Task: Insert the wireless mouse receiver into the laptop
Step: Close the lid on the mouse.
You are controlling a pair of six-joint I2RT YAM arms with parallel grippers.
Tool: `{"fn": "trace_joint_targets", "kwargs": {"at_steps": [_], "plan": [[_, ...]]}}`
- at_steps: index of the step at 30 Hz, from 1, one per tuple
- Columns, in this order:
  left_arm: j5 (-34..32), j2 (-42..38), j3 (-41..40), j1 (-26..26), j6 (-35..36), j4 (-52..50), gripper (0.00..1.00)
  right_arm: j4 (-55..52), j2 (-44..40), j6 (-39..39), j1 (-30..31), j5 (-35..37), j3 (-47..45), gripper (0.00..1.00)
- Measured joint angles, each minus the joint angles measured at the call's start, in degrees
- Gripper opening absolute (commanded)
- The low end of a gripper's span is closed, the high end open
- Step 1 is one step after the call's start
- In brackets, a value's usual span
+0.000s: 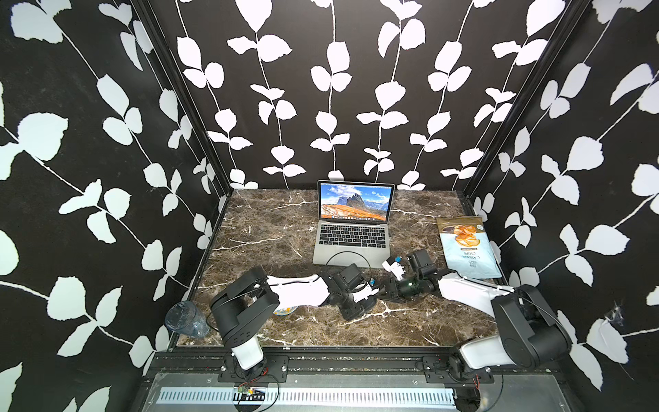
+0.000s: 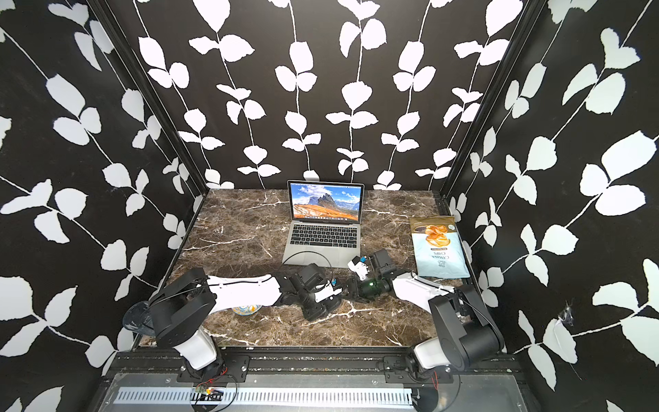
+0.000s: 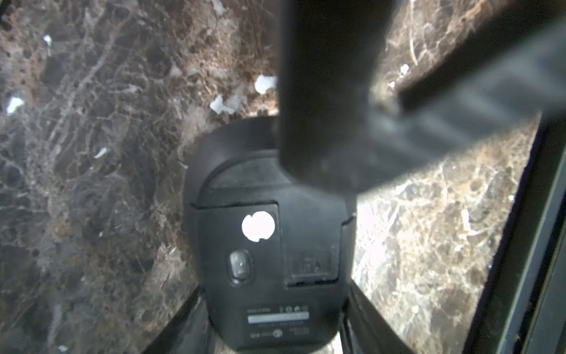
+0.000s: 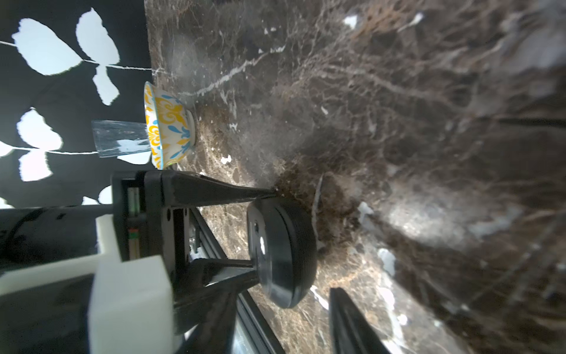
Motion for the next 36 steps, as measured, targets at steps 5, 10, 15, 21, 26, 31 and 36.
{"fn": "trace_joint_targets", "kwargs": {"at_steps": [5, 10, 15, 21, 26, 31, 36], "plan": [[0.2, 0.2, 0.2, 0.0, 0.0, 0.0, 0.31, 3.6, -4.1, 2.5, 0.0, 1.8, -0.7, 0.34], [0.2, 0.3, 0.2, 0.0, 0.0, 0.0, 0.3, 7.7, -2.8, 5.4, 0.8, 1.6, -1.7, 0.31], [0.2, 0.3, 0.3, 0.0, 0.0, 0.0, 0.3, 9.4, -0.8, 6.3, 1.4, 1.1, -1.7, 0.29], [0.2, 0.3, 0.3, 0.0, 0.0, 0.0, 0.25, 9.6, 0.9, 6.7, 2.1, 0.7, -1.7, 0.27], [0.2, 0.3, 0.3, 0.0, 0.0, 0.0, 0.18, 10.9, 2.6, 7.1, 3.3, 0.0, -1.7, 0.27], [0.4, 0.3, 0.3, 0.0, 0.0, 0.0, 0.13, 11.8, 3.5, 7.7, 4.1, -0.6, -1.7, 0.27], [0.5, 0.4, 0.4, 0.0, 0.0, 0.1, 0.11, 11.4, 2.3, 8.4, 4.2, 0.1, -2.2, 0.28]]}}
